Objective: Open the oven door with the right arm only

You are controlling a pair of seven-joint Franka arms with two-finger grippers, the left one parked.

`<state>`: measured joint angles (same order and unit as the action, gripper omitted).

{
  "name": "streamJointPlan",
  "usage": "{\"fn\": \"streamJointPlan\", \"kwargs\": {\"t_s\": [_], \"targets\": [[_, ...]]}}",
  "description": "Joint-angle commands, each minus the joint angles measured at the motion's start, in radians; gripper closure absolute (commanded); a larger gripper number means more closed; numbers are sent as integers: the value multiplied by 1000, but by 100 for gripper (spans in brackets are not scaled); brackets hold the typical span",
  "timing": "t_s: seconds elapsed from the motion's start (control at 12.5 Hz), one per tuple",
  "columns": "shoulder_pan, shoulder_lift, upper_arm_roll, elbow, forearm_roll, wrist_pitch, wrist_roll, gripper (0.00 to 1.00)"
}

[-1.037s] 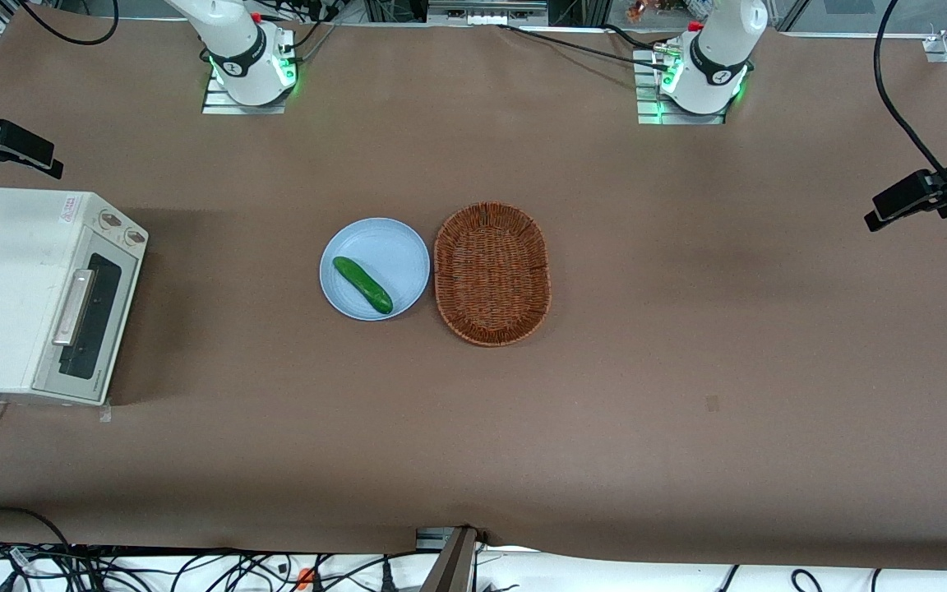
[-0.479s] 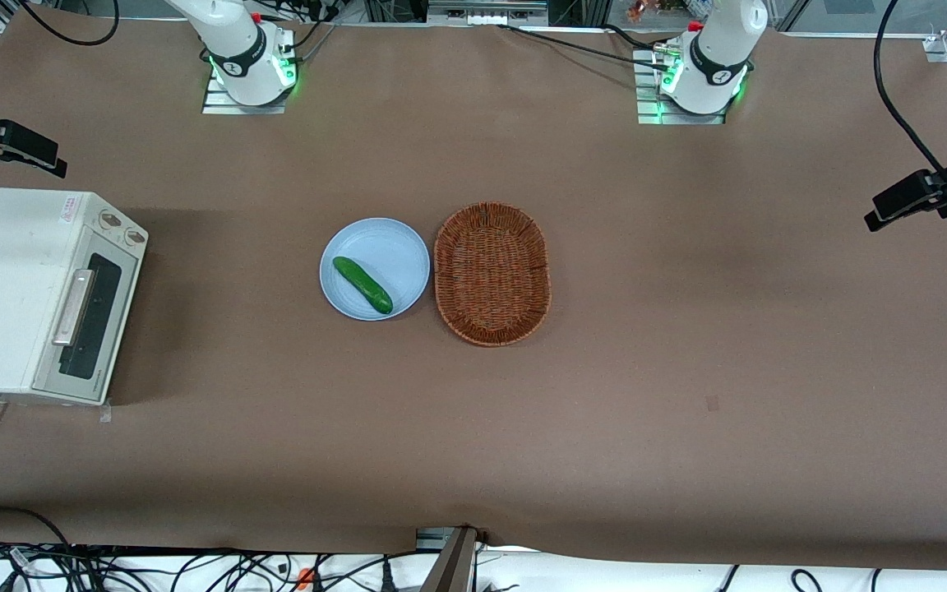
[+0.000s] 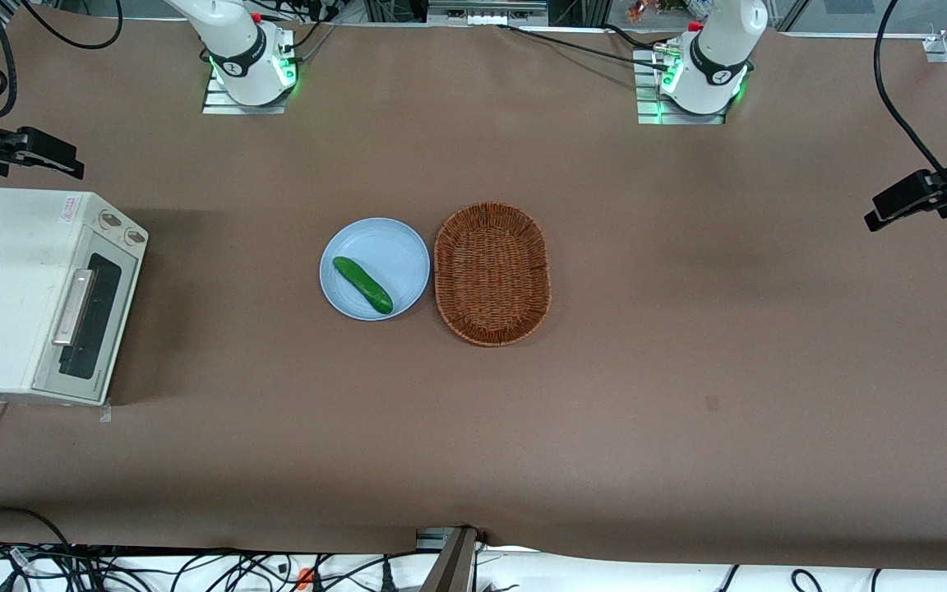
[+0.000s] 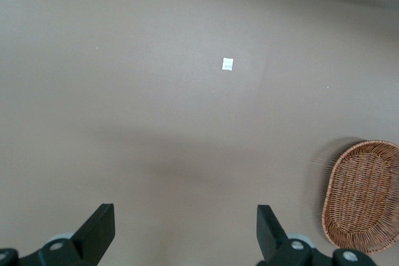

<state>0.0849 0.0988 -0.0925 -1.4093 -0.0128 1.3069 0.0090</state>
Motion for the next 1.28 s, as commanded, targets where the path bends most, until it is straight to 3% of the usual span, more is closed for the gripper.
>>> {"fn": "streamJointPlan", "kwargs": {"t_s": [0.0,0.48,0.56,0.72,0.88,1.2], "targets": [[1,-7,4,-10,-1,-12,9,0],[1,1,4,-19,-1,-11,11,0],[4,7,4,-23,-1,-9,13,7],[19,16,4,-37,-4,-9,11,38],[33,33,4,-60,-4,-9,2,62],[45,102,4,-76,-15,5,2,83]]}}
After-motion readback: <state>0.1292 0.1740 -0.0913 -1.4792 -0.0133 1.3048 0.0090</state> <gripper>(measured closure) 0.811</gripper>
